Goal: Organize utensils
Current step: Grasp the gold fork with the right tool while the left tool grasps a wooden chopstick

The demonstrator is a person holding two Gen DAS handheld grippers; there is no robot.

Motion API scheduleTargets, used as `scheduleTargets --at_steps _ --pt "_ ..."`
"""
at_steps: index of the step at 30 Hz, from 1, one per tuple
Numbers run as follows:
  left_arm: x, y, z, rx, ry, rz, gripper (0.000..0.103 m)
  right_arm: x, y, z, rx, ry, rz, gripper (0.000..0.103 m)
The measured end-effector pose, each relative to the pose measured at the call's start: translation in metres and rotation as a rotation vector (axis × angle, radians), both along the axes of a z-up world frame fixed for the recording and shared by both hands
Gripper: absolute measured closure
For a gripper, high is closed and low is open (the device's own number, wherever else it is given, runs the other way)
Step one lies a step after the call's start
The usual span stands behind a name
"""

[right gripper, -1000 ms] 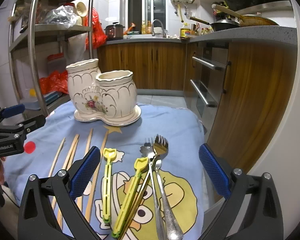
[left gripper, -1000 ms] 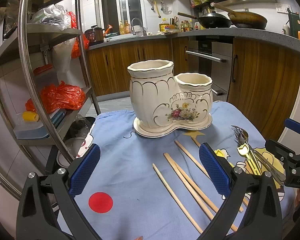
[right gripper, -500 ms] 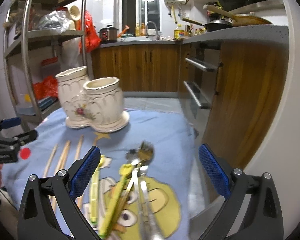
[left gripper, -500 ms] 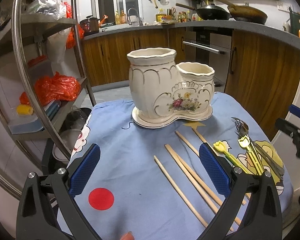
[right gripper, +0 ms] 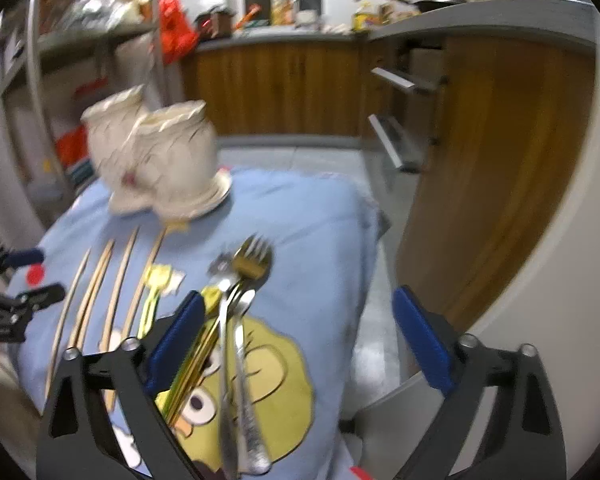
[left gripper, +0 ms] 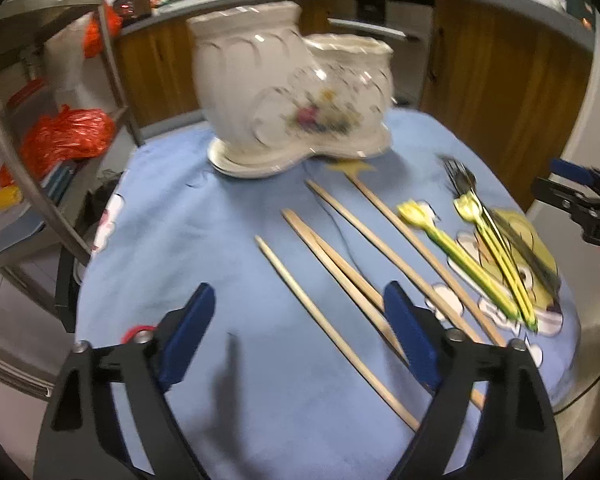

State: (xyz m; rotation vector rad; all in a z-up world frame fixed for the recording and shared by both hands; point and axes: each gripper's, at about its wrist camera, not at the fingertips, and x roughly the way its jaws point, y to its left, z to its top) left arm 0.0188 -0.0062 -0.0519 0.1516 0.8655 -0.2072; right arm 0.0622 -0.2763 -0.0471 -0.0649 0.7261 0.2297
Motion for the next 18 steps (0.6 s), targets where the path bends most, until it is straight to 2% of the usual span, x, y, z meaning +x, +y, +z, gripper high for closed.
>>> scheduleTargets --at_steps 3,6,9,12,14,17,18 --pt "-0.003 -0.003 -0.005 -0.009 0.031 -0.028 0.034 0.001 0.009 -0.004 0.0 0.023 0.035 0.041" --pt "-0.002 -0.007 -0.012 -0.014 0.076 -0.05 0.054 0.004 0.012 -0.01 0.014 0.065 0.042 0.052" --pt "-0.001 -0.009 -0.014 -0.021 0.093 -0.059 0.06 0.001 0.018 -0.009 -0.001 0.065 0.065 0.057" --pt "0.002 -0.009 -0.014 -0.02 0.094 -0.052 0.061 0.01 0.023 -0.011 -0.027 0.063 0.054 0.059" --pt "0.007 -0.007 -0.014 -0.024 0.095 -0.04 0.062 0.025 0.022 -0.014 0.003 0.091 0.034 0.059" --pt "0.014 -0.008 -0.017 0.005 0.1 -0.036 0.08 0.044 0.019 -0.017 0.061 0.132 0.027 0.062" --pt "0.015 -0.008 -0.018 0.009 0.095 -0.043 0.081 0.051 0.017 -0.02 0.084 0.151 0.03 0.063"
